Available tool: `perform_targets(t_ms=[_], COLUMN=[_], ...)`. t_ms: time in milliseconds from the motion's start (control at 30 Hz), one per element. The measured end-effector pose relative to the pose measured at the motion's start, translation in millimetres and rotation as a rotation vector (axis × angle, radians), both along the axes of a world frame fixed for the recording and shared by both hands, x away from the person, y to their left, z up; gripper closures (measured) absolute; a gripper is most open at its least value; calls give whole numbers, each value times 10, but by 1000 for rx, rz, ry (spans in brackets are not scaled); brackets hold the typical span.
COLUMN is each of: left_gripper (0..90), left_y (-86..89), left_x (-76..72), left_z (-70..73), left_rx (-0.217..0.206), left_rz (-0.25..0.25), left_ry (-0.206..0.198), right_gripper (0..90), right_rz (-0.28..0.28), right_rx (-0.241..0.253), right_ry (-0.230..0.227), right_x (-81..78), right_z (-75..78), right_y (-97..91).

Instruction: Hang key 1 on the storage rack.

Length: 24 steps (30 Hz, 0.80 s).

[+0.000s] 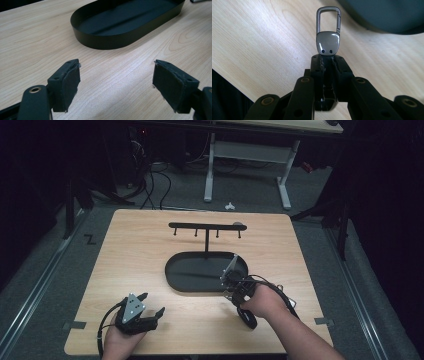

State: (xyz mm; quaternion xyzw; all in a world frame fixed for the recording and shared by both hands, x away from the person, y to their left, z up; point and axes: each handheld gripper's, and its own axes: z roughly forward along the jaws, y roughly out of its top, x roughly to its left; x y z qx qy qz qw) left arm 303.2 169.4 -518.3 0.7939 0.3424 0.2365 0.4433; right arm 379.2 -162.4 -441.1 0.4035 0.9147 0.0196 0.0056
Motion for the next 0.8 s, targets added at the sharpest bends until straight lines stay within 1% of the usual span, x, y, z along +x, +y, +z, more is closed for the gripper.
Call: perform_targets(t_ms=[33, 67, 100, 133, 167, 267, 300, 367, 400, 433, 500, 533, 567, 600, 633, 667, 700, 733, 767, 800], left_gripper=[224, 224, 224, 224, 224, 224, 224, 224, 224, 224, 224, 224, 224, 224, 224, 224, 223, 223, 223, 223], left_y=[5, 9, 20, 25, 33, 69, 69, 111, 119, 134, 159, 167, 185, 199, 213, 225, 225, 250, 263, 273], left_x=[-4, -9, -15, -20, -27, -47, -47, -71, -77, -87, -103, -109, -117, -124, -132, -139, -139, -155, -164, -172], left_z=[1, 0, 3, 4, 5, 6, 6, 7, 6, 5, 1, -2, 0, -2, -2, -7, -7, -13, -13, -14], left_rx=[0, -2, -2, -4, -8, -11, -11, -11, -13, -12, -10, -11, -7, -8, -7, -9, -9, -7, -6, -6], left_rz=[1, 6, 8, 11, 14, 19, 19, 27, 31, 35, 41, 44, 45, 48, 50, 55, 55, 61, 63, 66], left_ry=[1, -2, -4, -6, -10, -9, -9, -8, -9, -9, -10, -11, -7, -8, -5, -6, -6, -6, -5, -6], right_gripper=[802, 802, 802, 802, 802, 803, 803, 804, 804, 804, 804, 804, 804, 804, 804, 804, 804, 804, 804, 804], right_rz=[-12, 2, -8, 15, 7, 5, 5, 4, -1, -17, -15, -34, -35, -25, 1, -13, -13, -15, -23, -14], right_rx=[-2, 4, 13, 23, 27, 33, 33, 40, 47, 42, 48, 50, 55, 58, 69, 65, 65, 74, 77, 76], right_ry=[-2, -12, -21, -37, -39, -48, -48, -57, -59, -57, -67, -68, -73, -84, -95, -99, -99, -109, -113, -120], right_x=[-5, 2, -2, 13, 9, 9, 9, 10, 11, 4, 15, 15, 21, 34, 63, 64, 64, 88, 91, 107], right_z=[35, 69, 105, 144, 165, 229, 229, 287, 313, 336, 391, 438, 462, 491, 519, 554, 554, 615, 631, 654], right_y=[-1, -19, -26, -49, -54, -77, -77, -91, -97, -93, -103, -97, -102, -113, -125, -117, -117, -113, -106, -106])
